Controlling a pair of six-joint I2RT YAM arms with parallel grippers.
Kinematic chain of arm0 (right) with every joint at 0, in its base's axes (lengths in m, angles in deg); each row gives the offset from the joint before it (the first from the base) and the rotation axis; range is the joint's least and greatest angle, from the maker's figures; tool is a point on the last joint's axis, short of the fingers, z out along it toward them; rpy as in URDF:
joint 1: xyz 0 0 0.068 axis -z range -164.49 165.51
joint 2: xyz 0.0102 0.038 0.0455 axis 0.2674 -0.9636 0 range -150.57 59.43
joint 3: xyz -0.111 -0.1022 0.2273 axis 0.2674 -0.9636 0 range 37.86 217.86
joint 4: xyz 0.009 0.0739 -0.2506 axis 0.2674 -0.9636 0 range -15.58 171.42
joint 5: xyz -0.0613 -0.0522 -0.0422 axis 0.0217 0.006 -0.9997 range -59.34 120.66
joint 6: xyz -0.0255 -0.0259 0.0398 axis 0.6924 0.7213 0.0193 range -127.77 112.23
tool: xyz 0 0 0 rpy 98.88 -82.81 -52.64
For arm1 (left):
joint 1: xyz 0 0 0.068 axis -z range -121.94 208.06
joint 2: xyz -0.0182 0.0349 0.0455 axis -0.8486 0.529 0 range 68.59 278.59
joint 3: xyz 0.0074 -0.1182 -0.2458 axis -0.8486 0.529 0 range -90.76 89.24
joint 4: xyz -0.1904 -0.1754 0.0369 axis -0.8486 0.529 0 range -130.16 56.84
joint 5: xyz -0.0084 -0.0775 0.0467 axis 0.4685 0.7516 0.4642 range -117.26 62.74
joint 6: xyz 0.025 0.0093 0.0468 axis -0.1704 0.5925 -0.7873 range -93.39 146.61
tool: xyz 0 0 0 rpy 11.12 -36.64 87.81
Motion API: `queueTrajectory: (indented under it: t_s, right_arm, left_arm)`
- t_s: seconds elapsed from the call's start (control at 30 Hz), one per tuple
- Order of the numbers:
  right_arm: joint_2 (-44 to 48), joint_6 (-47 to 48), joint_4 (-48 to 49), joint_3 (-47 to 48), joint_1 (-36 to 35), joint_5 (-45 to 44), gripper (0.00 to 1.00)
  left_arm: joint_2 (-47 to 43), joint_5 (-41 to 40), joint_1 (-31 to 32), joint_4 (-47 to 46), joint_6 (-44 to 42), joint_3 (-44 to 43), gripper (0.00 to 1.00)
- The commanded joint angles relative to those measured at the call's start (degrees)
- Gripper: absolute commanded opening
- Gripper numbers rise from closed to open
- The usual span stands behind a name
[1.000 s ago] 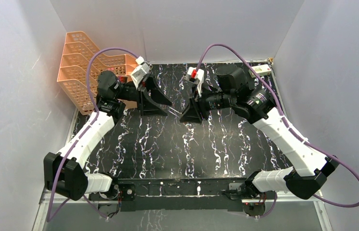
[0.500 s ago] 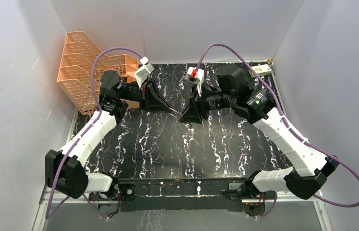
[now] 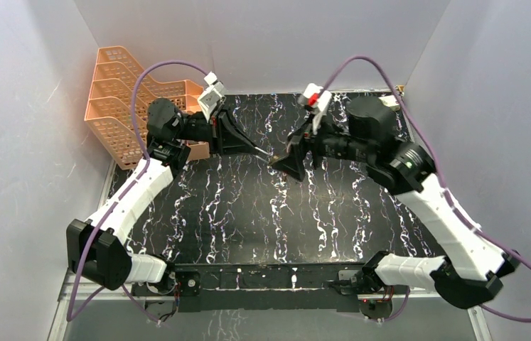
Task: Lock with the key
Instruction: Lock the lock.
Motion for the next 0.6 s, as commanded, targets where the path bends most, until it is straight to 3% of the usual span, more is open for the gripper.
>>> queueTrajectory:
  t_s: [0.0,0.17,0.3,0.57]
  right_arm:
    - [7.91,0.04,9.19,-3.01,0.16,-8.78,0.99]
    - [15.59,0.92,20.64,-13.39,0.15,-7.84,0.98]
    - [18.83,1.94,28.52,-19.31,0.17,-4.19,0.98]
    - [16.30,8.17,31.02,-17.65,0.17,0.15,0.98]
  left_arm:
    - [-1.53,-11.07,0.19,-5.25,-0.07,0.31,0.00]
    - [-4.38,-21.90,-0.19,-8.19,-1.34,3.06,0.00]
    - [-5.60,-25.22,-0.20,-14.11,1.65,5.16,0.00]
    - [-5.72,-25.96,-0.29,-19.93,6.52,6.75,0.00]
